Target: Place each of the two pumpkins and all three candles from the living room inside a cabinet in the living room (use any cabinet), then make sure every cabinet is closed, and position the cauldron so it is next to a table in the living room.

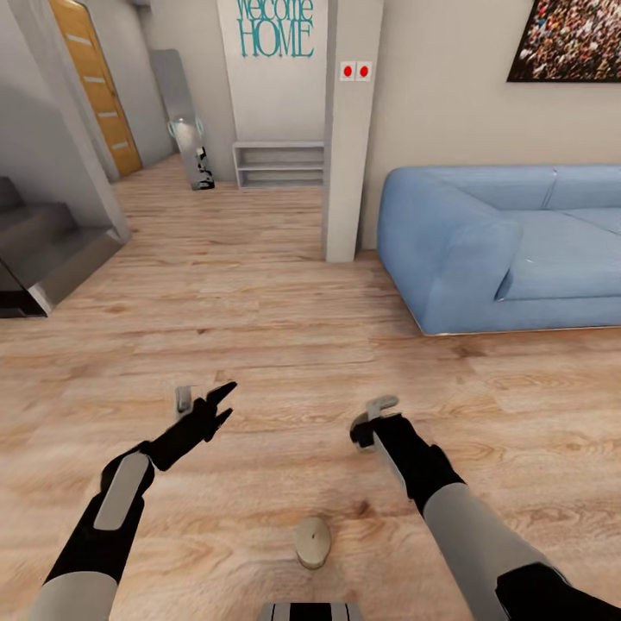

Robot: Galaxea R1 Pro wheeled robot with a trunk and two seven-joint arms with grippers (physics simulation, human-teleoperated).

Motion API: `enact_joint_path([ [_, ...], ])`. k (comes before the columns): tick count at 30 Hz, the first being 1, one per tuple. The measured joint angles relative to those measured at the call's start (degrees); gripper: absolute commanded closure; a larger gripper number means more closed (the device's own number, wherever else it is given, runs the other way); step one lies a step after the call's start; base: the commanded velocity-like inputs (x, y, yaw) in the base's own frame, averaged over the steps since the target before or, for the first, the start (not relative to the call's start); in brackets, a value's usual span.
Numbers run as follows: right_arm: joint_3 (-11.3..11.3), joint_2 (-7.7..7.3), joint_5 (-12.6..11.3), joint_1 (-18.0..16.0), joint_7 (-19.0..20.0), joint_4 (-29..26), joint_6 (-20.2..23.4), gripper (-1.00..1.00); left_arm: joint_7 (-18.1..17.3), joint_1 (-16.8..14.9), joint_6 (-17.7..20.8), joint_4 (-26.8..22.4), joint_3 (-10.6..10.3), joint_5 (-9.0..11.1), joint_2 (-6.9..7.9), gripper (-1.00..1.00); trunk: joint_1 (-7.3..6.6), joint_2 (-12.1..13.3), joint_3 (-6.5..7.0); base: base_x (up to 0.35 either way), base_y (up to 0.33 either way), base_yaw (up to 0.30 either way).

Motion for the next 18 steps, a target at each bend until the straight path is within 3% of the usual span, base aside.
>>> enact_joint_path([
  [5, -1.4, -1.04, -0.2, 0.0, 0.1, -2.2, 2.5, 1.00, 12.9, 0.0, 0.0, -1.8, 0.0, -2.6, -2.79, -1.00, 0.00, 0.0, 0.24, 0.000, 0.000, -0.186],
  [10, -1.5, -1.21, -0.4, 0.0, 0.2, -2.4, 2.8, 1.00, 24.6, 0.2, 0.0, -0.5, -0.8, -3.0, -3.12, -1.00, 0.00, 0.0, 0.56, 0.000, 0.000, -0.219],
  [12, -1.5, -1.26, -0.4, 0.0, 0.2, -2.4, 2.9, 1.00, 27.8, 0.2, 0.0, 0.1, -3.9, -3.0, -3.12, -1.00, 0.00, 0.0, 0.69, 0.000, 0.000, -0.222],
  [15, -1.5, -1.25, -0.5, 0.0, 0.5, -2.4, 3.1, 1.00, 33.7, 0.2, -1.7, 1.5, -11.4, -3.1, -3.04, -1.00, 0.00, 0.0, 0.89, 0.000, 0.000, -0.223],
  [18, -1.6, -1.30, -0.4, 0.0, 0.5, -2.4, 3.9, 1.00, 44.2, 0.2, -8.1, 2.6, -19.0, -3.0, -3.13, -1.00, 0.00, 0.0, 1.08, 0.000, 0.000, -0.223],
])
